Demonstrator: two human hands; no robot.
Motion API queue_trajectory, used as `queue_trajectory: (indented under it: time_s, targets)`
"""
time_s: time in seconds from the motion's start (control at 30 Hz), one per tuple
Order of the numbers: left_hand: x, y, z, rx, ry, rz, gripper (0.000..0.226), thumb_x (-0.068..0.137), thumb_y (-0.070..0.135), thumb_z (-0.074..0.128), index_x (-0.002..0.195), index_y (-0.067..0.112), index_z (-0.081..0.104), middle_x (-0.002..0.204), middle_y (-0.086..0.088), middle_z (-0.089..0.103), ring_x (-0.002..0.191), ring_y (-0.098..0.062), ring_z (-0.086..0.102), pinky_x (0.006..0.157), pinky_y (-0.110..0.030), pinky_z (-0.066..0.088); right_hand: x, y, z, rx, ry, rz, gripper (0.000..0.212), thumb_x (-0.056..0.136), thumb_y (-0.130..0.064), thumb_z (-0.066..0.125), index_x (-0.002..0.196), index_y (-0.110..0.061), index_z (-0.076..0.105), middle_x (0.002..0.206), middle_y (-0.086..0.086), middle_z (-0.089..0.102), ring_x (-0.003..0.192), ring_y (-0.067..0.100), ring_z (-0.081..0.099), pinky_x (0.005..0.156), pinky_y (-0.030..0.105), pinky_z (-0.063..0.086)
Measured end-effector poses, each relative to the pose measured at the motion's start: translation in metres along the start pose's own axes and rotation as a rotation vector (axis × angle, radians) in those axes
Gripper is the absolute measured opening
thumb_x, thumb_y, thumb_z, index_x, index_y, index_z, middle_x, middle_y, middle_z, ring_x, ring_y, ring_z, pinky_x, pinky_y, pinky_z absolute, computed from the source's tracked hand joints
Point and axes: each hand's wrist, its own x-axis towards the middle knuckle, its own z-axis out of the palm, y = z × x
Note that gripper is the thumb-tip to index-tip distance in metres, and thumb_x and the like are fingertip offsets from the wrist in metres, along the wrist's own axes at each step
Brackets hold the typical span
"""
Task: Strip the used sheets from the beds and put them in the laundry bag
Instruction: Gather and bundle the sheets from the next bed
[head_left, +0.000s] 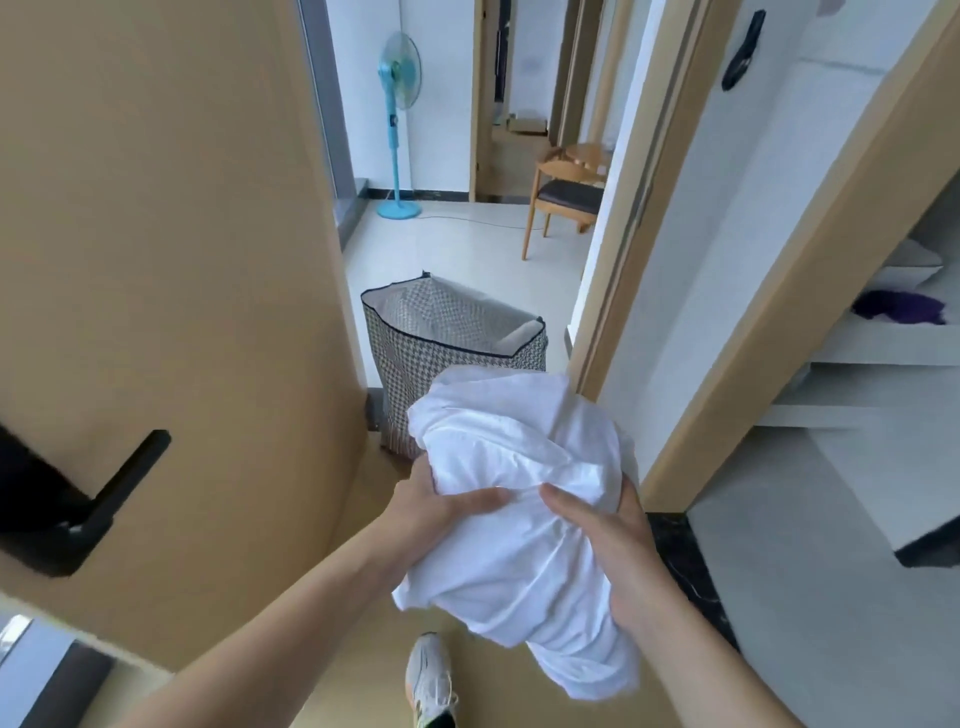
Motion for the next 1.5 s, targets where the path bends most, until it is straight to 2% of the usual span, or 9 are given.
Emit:
queue_trajectory:
  time_s: [0.3,0.43,0.6,0.8,0.97,1.07,1.2,1.3,1.5]
  targets:
    - [0.262,0.105,-0.001,0.027,-0.102,0.022,0.12,0.032,0.072,0.092,0.137,0.032,0.047,0.136,0.005,0.062,0.12,-0.017,0.063,0.105,-0.04,0.052,0.23,-0.079,0.039,0.004,0.13,0.028,0.1,0.041,-0.042,0.105,0.131,-0.04,0.06,0.117,-0.005,0.076,0.108,0.025,0.073,0.1,0.053,0.056]
    - [0.349,0.147,-0.005,0.024,-0.132,0.037,0.124,0.034,0.077,0.092,0.141,0.037,0.043,0.131,0.011,0.061,0.119,-0.018,0.062,0.105,-0.044,0.052,0.32,-0.113,0.054,-0.004,0.118,0.014,0.104,0.042,-0.043,0.105,0.134,-0.039,0.058,0.12,-0.002,0.075,0.107,0.03,0.074,0.094,0.057,0.058]
    - [0.475,0.173,-0.027,-0.033,-0.054,-0.036,0.13,0.03,0.075,0.095,0.142,0.039,0.04,0.134,0.007,0.059,0.118,-0.023,0.063,0.101,-0.048,0.055,0.471,-0.124,0.085,-0.033,0.009,0.003,0.093,0.053,-0.034,0.102,0.135,-0.031,0.059,0.12,0.005,0.075,0.103,0.035,0.075,0.085,0.061,0.06]
    - [0.602,0.198,-0.069,-0.09,0.127,-0.149,0.127,0.033,0.069,0.098,0.141,0.033,0.043,0.133,0.004,0.064,0.117,-0.024,0.066,0.102,-0.047,0.055,0.64,-0.12,0.142,-0.012,-0.14,0.164,0.099,0.049,-0.039,0.105,0.136,-0.031,0.057,0.123,0.008,0.073,0.105,0.037,0.074,0.088,0.059,0.06]
    - [0.684,0.21,-0.11,-0.081,0.209,-0.244,0.128,0.033,0.07,0.097,0.142,0.033,0.042,0.132,0.005,0.063,0.117,-0.026,0.066,0.101,-0.048,0.055,0.737,-0.111,0.194,0.012,-0.228,0.301,0.084,0.059,-0.029,0.101,0.133,-0.027,0.059,0.118,0.007,0.076,0.101,0.034,0.076,0.085,0.057,0.062]
    - [0.734,0.204,-0.131,-0.094,0.196,-0.273,0.124,0.037,0.065,0.1,0.142,0.035,0.043,0.132,0.005,0.064,0.114,-0.026,0.068,0.097,-0.048,0.058,0.786,-0.089,0.217,0.05,-0.23,0.367,0.075,0.065,-0.022,0.098,0.131,-0.024,0.062,0.117,0.01,0.076,0.104,0.037,0.075,0.089,0.061,0.059]
    - [0.805,0.176,-0.151,0.007,0.205,-0.32,0.128,0.035,0.073,0.096,0.145,0.046,0.036,0.139,0.007,0.056,0.122,-0.026,0.062,0.099,-0.049,0.055,0.841,-0.049,0.239,0.055,-0.204,0.432,0.084,0.062,-0.031,0.1,0.136,-0.024,0.06,0.125,0.009,0.074,0.109,0.033,0.074,0.092,0.056,0.059]
    - [0.857,0.132,-0.162,0.085,0.184,-0.374,0.123,0.033,0.078,0.093,0.139,0.053,0.035,0.141,0.006,0.052,0.125,-0.027,0.059,0.102,-0.049,0.053,0.872,-0.008,0.246,0.035,-0.136,0.458,0.074,0.068,-0.028,0.097,0.133,-0.027,0.061,0.122,0.005,0.075,0.107,0.03,0.074,0.089,0.054,0.061]
    - [0.916,0.015,-0.171,0.143,0.062,-0.535,0.121,0.035,0.077,0.094,0.14,0.057,0.036,0.145,0.012,0.054,0.132,-0.022,0.055,0.107,-0.049,0.049,0.888,0.1,0.246,-0.019,0.04,0.679,0.092,0.058,-0.039,0.102,0.138,-0.028,0.057,0.124,0.004,0.073,0.107,0.03,0.074,0.088,0.054,0.061]
